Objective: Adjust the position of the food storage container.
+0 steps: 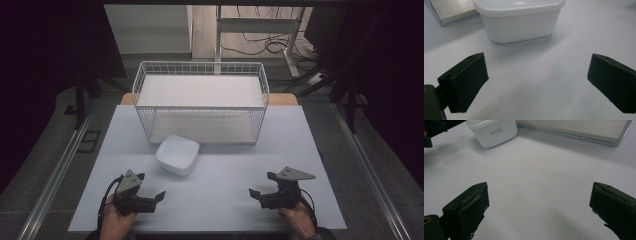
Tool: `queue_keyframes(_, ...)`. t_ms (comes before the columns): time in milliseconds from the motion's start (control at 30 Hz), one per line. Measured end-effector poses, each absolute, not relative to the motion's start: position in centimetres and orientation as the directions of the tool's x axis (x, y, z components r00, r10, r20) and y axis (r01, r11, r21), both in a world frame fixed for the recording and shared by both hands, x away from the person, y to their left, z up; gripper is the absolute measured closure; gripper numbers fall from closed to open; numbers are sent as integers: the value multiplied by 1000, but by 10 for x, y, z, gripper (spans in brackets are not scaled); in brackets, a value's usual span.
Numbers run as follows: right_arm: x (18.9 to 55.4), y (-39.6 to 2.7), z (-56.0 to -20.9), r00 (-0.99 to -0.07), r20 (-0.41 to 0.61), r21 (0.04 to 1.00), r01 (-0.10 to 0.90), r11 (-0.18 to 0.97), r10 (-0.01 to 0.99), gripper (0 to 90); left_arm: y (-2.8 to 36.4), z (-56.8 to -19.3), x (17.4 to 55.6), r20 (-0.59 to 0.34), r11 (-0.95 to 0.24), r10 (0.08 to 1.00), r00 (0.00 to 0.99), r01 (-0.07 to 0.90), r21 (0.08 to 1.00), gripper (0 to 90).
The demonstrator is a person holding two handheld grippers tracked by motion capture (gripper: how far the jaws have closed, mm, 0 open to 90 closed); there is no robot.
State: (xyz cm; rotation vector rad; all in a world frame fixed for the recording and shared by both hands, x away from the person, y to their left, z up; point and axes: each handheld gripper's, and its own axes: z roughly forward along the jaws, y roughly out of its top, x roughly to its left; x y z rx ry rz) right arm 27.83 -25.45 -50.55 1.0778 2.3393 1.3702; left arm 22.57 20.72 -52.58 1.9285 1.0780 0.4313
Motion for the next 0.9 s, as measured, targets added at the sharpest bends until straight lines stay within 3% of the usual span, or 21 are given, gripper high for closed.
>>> queue_keyframes(133, 275, -252, -503, -714, 105, 835, 441, 328, 692, 18, 209, -526, 226, -130, -241, 816, 563, 536, 809, 27)
queue_keyframes(633, 275, -249, -504, -690, 90, 830, 451, 329, 718, 2, 205, -527, 227, -137, -268, 804, 579, 559, 785, 16)
queue_keyframes(900, 275, -247, -504, -685, 83, 832, 447, 327, 724, 0, 205, -520, 227, -94, -274, 821, 563, 533, 801, 126)
